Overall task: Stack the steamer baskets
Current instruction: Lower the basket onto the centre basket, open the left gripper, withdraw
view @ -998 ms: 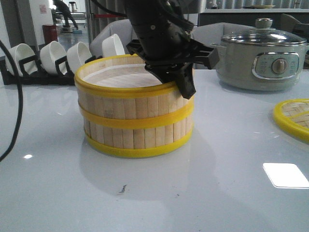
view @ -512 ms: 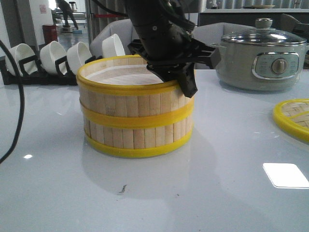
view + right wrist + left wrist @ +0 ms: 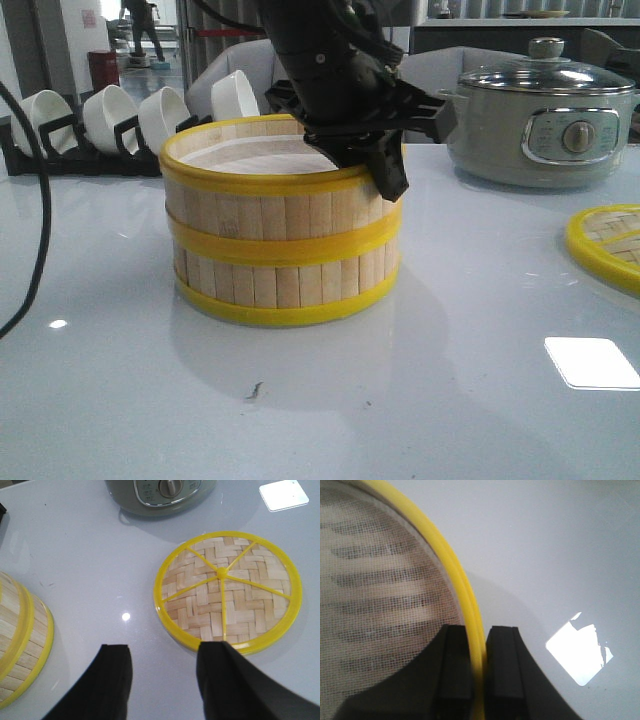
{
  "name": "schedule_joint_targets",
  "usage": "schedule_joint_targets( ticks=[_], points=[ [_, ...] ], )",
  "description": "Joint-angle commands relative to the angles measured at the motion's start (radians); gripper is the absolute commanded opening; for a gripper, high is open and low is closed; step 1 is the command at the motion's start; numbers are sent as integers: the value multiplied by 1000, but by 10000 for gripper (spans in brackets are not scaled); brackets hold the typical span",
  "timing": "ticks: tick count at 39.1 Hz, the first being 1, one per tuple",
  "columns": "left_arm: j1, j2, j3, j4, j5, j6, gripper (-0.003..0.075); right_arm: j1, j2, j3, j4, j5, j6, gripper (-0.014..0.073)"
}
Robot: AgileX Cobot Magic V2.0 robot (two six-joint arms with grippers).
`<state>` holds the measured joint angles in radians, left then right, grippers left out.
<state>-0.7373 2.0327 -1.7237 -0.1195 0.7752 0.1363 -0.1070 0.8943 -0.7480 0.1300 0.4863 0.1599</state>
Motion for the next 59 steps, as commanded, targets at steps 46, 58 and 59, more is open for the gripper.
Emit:
schedule_joint_targets(
  ticks=[46,58,59],
  points=[
    [-1,-57,-169,35,45,-6,438,3,-4,-31,-8,-62,-6,415],
    [12,-67,-375,35,171,-6,71,3,0,-31,-8,-63,-6,415],
    [17,-72,-390,35,174,-6,92,3,0,-31,-8,-63,-6,415]
  ],
)
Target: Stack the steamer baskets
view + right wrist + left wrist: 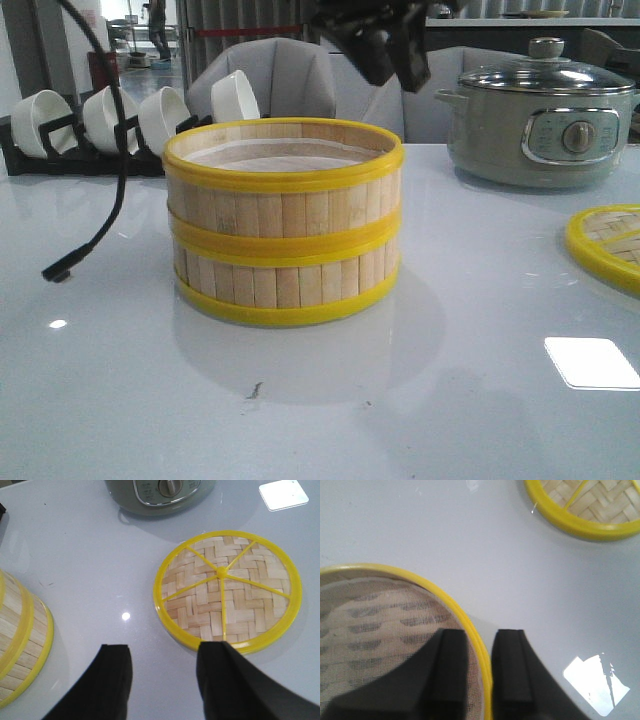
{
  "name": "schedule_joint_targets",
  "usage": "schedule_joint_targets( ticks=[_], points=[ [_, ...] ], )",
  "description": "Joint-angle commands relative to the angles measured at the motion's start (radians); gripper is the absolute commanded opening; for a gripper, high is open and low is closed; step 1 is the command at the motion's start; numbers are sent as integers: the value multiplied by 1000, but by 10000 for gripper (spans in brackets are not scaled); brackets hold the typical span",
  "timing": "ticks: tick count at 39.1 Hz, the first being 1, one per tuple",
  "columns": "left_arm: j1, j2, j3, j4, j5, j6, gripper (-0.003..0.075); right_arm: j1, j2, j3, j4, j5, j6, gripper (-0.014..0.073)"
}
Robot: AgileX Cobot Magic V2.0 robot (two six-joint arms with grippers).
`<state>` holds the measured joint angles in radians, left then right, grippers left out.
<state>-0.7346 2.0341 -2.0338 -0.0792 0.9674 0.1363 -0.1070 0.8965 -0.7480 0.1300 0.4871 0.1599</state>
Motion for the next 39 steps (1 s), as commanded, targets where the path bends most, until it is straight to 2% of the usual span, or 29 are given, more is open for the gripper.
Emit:
schedule_joint_targets(
  ticks=[1,10,23,31,39],
  points=[
    [15,-80,-87,-6,-18,-6,105,3,-2,-31,-8,-64,-6,415],
    [104,-182,-121,-10,-9,-6,86,3,-2,-31,-8,-62,-6,415],
    [322,-407,-46,-17,10,-6,86,3,-2,-31,-8,-61,-6,415],
    [471,-592,125,-56,-51,-6,85,4,-2,-31,-8,-61,-6,415],
    [567,-839,442,-114,-181,-6,86,4,-2,-31,-8,-61,-6,415]
  ],
)
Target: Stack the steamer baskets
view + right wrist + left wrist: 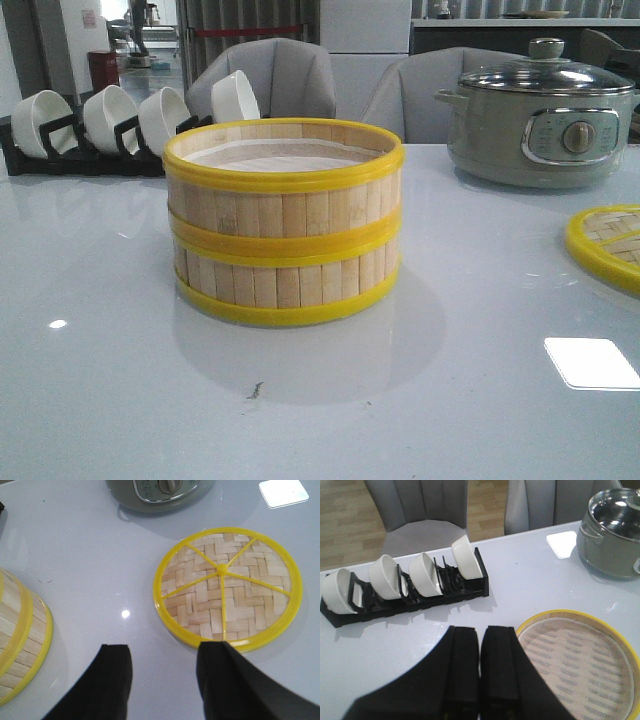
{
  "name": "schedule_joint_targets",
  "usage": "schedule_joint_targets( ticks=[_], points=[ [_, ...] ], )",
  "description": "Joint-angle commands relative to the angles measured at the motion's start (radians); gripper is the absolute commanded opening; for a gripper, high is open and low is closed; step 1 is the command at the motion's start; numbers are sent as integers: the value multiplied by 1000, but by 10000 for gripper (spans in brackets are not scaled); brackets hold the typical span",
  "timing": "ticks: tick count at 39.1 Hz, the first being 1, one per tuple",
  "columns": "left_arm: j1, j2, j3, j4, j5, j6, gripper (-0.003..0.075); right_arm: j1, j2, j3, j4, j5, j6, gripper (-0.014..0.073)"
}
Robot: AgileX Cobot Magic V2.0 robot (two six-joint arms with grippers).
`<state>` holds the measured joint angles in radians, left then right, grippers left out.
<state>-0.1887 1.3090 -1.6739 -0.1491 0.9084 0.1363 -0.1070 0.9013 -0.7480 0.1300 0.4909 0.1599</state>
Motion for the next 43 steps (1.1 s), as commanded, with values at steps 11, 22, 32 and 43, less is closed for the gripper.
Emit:
schedule_joint_targets(
  ticks=[11,22,32,43],
  points=[
    [25,-473,554,-54,-291,-11,85,4,-7,-31,-8,-63,-6,415],
    [25,-714,911,-45,-377,-23,85,5,-7,-31,-8,-55,-6,415],
    [25,-795,1072,-54,-458,-25,85,6,-7,-31,-8,-52,-6,415],
    [25,-792,1125,-54,-461,-25,85,6,-7,-31,-8,-35,-6,415]
  ],
)
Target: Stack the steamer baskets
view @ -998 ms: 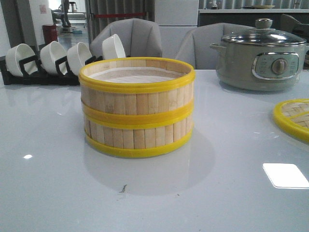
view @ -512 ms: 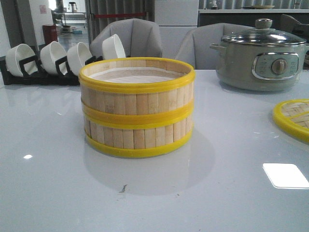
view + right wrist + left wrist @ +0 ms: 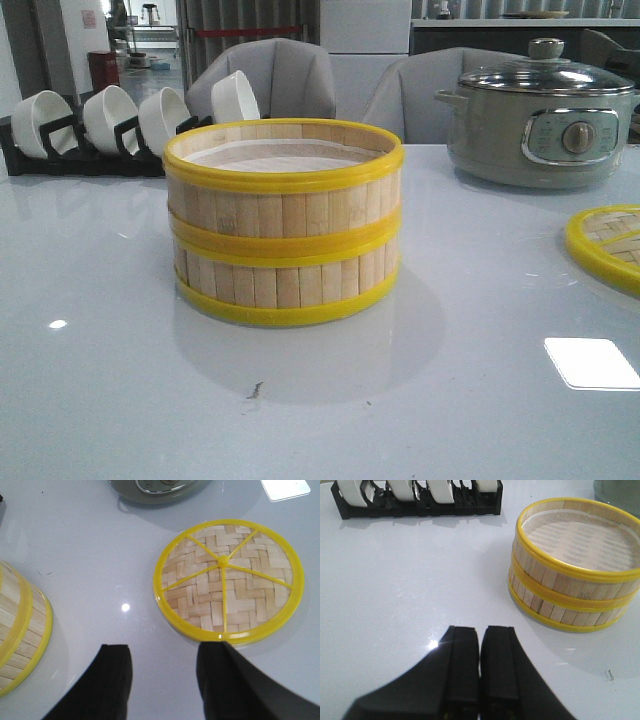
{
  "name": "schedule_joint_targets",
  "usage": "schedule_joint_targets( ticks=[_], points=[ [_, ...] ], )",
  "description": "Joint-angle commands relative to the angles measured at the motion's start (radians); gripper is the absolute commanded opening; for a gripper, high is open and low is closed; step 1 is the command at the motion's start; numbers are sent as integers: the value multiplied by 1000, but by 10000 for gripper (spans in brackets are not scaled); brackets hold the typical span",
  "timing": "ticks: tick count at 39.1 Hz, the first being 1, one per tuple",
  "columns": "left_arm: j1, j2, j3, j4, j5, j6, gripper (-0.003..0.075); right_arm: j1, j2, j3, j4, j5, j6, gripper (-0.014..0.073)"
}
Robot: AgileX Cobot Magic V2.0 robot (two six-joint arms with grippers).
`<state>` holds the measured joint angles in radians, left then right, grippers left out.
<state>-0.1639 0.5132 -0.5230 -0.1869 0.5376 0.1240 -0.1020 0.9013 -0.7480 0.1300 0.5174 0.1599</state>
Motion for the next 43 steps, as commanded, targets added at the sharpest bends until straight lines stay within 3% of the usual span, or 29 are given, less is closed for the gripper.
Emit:
schedule_joint_targets(
  ticks=[1,16,29,43],
  points=[
    [0,4,-26,-16,-91,-13,85,1,-7,-31,-8,-59,-6,415],
    [0,4,-26,-11,-95,-13,85,1,-7,-31,-8,-56,-6,402],
    [0,4,-26,-11,-95,-13,85,1,-7,-31,-8,-29,-7,12],
    [0,4,-26,-11,-95,-13,85,1,-5,-31,-8,-27,-29,29]
  ],
)
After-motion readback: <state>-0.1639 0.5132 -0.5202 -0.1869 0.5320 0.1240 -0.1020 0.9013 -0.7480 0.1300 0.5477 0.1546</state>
